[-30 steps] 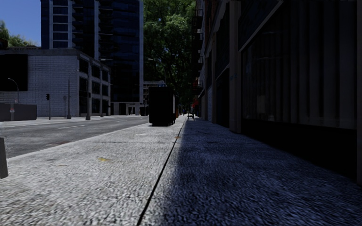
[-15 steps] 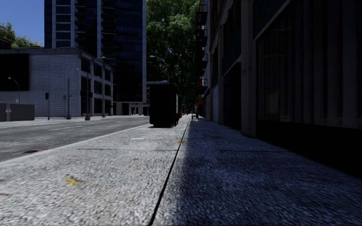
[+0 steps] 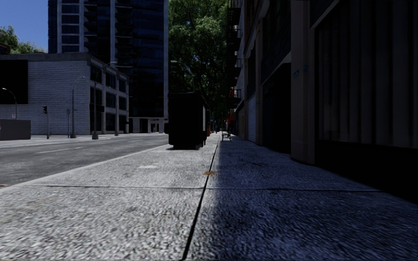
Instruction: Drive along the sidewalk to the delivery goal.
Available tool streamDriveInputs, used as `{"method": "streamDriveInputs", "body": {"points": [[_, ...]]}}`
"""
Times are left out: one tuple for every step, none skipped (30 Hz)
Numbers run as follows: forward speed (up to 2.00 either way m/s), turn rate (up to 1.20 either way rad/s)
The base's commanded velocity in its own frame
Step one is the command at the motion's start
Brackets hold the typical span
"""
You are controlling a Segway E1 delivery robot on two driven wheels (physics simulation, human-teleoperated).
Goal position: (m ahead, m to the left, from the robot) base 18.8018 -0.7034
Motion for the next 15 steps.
{"method": "streamDriveInputs", "body": {"points": [[2.0,0.0],[2.0,0.0],[2.0,0.0],[2.0,0.0],[2.0,0.0],[2.0,0.0],[2.0,0.0],[2.0,0.0],[2.0,0.0],[2.0,0.0],[2.0,0.0],[2.0,0.0],[2.0,0.0],[2.0,0.0],[2.0,0.0]]}}
